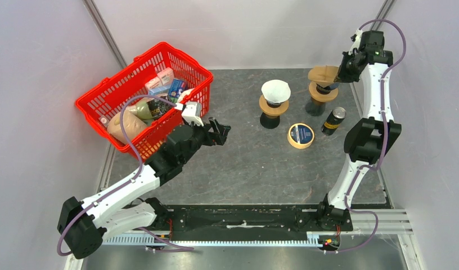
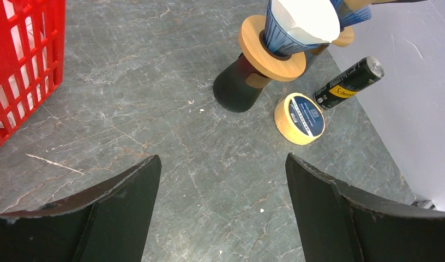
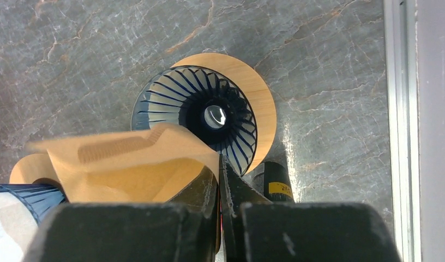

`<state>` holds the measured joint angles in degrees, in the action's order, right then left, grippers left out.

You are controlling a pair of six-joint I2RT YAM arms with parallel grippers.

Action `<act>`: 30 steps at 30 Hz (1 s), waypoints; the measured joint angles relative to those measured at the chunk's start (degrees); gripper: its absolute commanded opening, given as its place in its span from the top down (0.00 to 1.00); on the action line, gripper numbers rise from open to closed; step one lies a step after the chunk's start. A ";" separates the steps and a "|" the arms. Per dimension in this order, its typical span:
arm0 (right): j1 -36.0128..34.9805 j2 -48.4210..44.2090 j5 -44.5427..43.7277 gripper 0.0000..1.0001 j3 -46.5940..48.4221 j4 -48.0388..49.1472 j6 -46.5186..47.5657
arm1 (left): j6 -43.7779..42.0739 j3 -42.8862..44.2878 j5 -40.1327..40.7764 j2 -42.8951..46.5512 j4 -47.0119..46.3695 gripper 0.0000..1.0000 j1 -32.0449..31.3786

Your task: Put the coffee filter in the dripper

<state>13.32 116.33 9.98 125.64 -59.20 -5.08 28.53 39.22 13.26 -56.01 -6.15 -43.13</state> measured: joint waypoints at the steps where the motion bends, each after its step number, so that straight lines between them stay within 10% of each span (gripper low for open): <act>1: 0.02 0.50 0.55 0.93 0.11 0.00 0.44 | -0.02 0.00 -0.11 0.00 0.00 0.09 0.00; 14: 0.02 2.58 0.22 0.58 1.25 -0.04 1.70 | -0.02 -0.24 -0.52 0.35 -0.13 0.09 0.00; 30: 0.02 2.56 -5.18 0.42 2.40 0.61 1.84 | 0.00 -0.24 -1.90 0.35 -0.39 0.09 0.04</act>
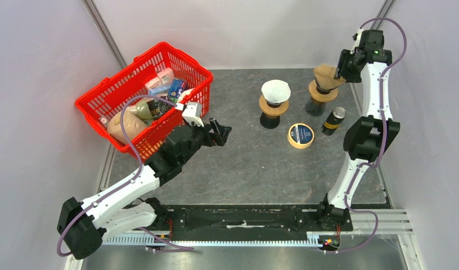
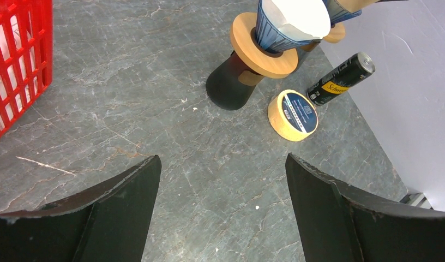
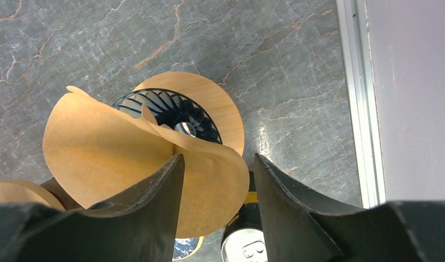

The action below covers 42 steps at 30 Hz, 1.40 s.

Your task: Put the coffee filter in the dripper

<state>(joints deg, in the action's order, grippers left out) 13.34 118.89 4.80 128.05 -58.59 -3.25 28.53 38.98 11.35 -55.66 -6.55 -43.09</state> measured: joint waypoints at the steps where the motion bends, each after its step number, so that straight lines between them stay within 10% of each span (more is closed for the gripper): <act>1: 0.00 0.00 -0.37 0.42 0.00 0.13 0.09 | 0.00 0.00 0.00 0.00 0.00 0.09 0.00; 42: -2.49 1.90 3.76 0.67 3.15 1.09 -3.32 | 0.00 0.00 0.07 -0.02 0.07 0.09 0.00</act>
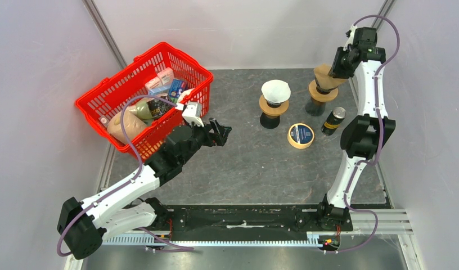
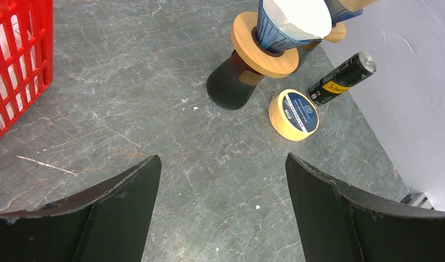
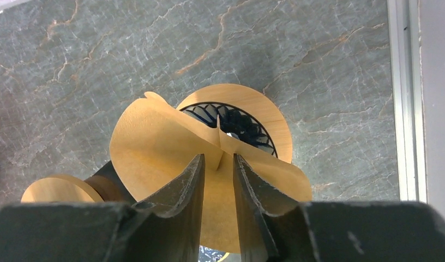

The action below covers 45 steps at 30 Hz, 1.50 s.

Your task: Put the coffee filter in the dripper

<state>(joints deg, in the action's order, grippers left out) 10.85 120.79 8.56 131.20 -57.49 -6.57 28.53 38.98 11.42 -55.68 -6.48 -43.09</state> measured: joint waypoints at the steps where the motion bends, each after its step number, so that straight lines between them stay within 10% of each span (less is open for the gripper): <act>1: -0.11 0.15 0.04 0.68 0.00 -0.33 0.15 | -0.02 0.00 0.00 -0.04 0.00 0.09 0.00; 45: -3.30 5.53 -3.48 0.74 1.38 -3.87 4.79 | -0.04 0.07 0.09 -1.66 0.20 0.10 0.00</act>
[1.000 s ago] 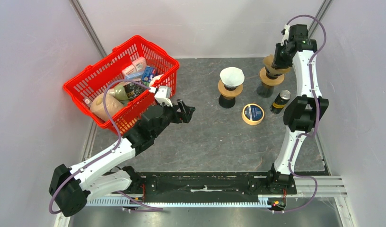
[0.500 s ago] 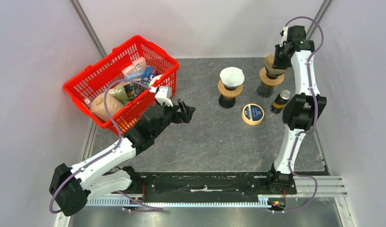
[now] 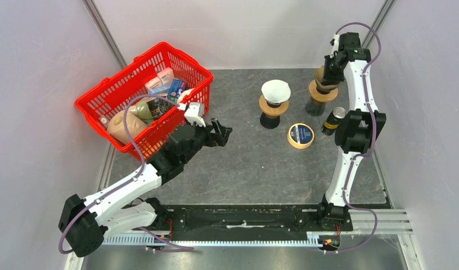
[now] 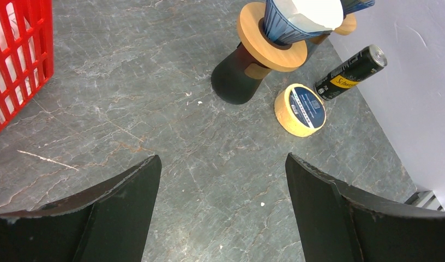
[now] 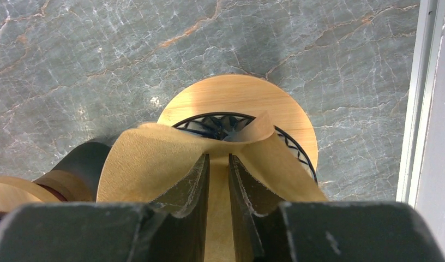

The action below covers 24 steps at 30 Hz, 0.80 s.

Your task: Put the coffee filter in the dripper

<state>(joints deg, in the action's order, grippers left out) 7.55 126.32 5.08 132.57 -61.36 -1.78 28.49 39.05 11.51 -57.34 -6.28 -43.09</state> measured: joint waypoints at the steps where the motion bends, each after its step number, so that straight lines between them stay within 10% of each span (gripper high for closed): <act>1: 0.00 0.22 -0.07 0.74 0.13 0.00 0.02 | 0.00 0.00 0.04 0.00 0.00 0.10 0.00; 24: 0.00 4.35 -0.55 0.79 2.95 -0.50 1.99 | -0.02 0.00 0.39 -1.33 0.11 0.10 0.00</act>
<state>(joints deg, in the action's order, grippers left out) 7.55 130.67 4.54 135.52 -61.87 0.21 28.47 39.05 11.90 -58.67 -6.17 -43.09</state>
